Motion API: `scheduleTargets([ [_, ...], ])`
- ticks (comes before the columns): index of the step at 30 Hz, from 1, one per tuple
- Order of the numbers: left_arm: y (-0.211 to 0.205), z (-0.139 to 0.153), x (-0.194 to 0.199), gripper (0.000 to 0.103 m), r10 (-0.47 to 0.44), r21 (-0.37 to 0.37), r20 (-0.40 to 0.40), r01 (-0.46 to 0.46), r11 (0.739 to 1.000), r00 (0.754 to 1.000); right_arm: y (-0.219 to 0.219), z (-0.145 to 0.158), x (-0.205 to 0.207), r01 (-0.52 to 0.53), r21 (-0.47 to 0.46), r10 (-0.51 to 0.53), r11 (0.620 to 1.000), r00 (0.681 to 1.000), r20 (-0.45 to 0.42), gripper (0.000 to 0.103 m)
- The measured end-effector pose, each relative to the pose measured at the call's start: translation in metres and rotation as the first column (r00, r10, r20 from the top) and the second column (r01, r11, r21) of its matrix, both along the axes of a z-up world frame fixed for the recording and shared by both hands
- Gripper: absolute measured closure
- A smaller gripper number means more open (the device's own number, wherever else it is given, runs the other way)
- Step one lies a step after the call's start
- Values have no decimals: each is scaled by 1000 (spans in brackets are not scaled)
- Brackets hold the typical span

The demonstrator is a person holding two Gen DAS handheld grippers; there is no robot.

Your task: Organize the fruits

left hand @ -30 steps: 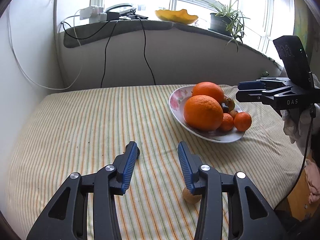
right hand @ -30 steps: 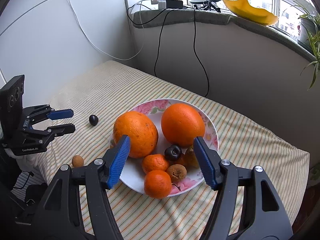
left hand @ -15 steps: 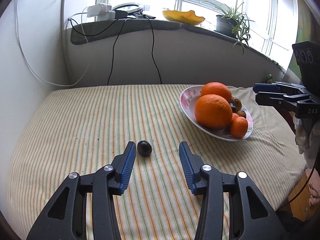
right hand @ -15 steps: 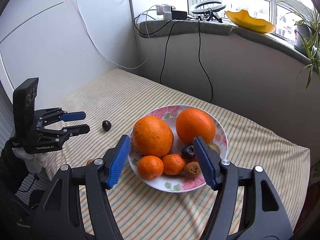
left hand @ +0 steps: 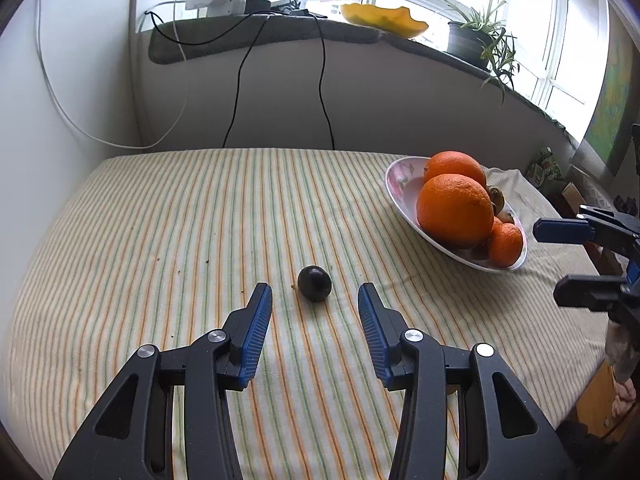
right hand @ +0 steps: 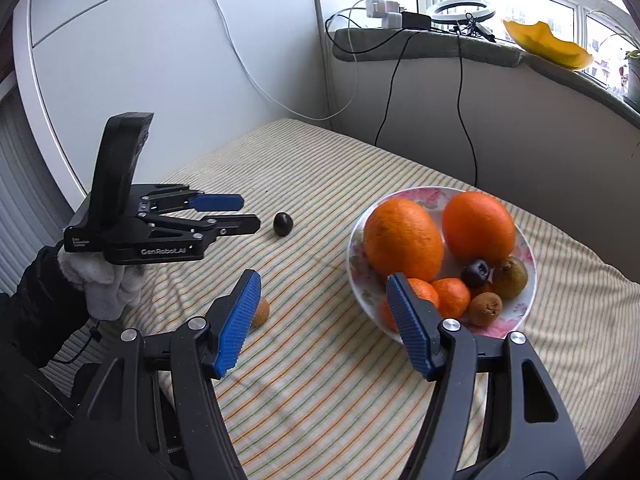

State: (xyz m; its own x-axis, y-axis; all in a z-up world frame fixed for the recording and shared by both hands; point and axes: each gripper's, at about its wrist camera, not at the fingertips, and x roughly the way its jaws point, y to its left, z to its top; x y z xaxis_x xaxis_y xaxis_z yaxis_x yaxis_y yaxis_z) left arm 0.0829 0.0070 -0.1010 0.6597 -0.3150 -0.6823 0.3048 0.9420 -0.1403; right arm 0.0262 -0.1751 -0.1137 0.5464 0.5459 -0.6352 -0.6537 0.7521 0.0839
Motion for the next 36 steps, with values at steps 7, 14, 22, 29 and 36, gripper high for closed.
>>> scheduleTargets([
  [7, -2, -8, 11, 66, -23, 10, -31, 23, 1000, 999, 23, -20, -5, -62, -12, 61, 998, 997, -46, 35],
  [14, -3, -13, 23, 74, -31, 45, -47, 33, 998, 998, 46, -38, -4, -115, -20, 112, 993, 989, -93, 47],
  [22, -8, -16, 31, 75, -46, 63, -65, 50, 997, 997, 59, -56, 2, -133, -50, 126, 990, 983, -132, 56],
  [29, -12, -18, 36, 78, -66, 63, -78, 71, 995, 995, 61, -60, 2, -144, -58, 135, 988, 981, -138, 58],
  [36, -16, -18, 36, 84, -77, 78, -70, 83, 994, 995, 68, -66, -1, -158, -91, 145, 983, 980, -139, 75],
])
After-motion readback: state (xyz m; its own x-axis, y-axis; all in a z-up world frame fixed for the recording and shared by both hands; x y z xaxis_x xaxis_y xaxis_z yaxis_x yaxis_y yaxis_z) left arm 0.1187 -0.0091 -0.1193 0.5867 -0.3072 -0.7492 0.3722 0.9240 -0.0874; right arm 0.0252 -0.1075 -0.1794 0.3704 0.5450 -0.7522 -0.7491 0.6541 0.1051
